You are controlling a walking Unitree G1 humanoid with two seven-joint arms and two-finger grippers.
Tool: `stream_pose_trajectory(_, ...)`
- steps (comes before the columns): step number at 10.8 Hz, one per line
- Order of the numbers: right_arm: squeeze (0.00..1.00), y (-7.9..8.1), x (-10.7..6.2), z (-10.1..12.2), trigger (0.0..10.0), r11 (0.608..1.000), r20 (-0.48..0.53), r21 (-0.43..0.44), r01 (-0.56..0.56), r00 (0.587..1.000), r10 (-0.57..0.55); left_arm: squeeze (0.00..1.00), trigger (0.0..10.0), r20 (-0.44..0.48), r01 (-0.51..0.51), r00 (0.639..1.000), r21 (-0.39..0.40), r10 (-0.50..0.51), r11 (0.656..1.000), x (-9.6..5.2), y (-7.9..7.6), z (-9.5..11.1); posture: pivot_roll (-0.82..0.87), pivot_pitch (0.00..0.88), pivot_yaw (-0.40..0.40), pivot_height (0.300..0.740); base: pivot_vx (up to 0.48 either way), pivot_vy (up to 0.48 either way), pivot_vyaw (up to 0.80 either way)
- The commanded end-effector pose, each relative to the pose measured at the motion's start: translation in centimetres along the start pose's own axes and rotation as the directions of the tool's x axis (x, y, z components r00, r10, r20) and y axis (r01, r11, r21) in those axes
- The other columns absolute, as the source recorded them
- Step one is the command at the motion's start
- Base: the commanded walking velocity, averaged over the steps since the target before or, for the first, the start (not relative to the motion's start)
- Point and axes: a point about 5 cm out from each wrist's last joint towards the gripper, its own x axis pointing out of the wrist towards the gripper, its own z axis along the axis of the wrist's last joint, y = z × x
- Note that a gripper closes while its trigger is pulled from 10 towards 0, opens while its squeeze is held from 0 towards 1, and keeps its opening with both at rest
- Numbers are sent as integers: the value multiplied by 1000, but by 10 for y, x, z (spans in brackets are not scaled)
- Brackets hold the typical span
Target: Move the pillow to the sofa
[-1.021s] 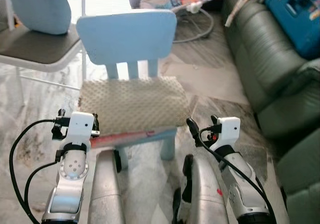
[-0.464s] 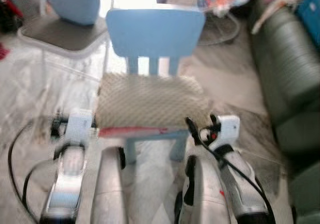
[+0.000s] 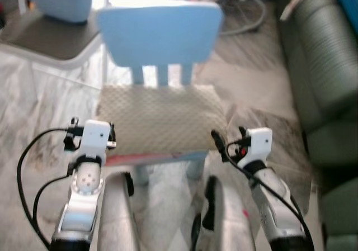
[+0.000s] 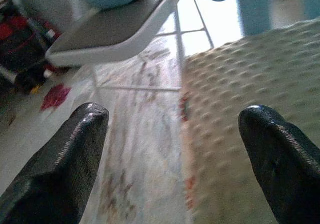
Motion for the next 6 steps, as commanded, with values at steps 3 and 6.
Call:
stream_pose_trajectory(3, 0, 2, 0, -2, 10000, 1000, -15, 1, -21, 1000, 21, 0, 10000, -33, 0, 999, 13, 1, 1000, -4, -1, -8, 30, 145, -64, 561, 0, 0, 0)
stream_pose_trajectory(6, 0, 4, 0, -2, 10000, 999, -13, -19, -44, 999, 43, 0, 10000, -30, 5, 1000, 9, -4, 1000, -4, -2, -8, 28, 145, -64, 561, 0, 0, 504)
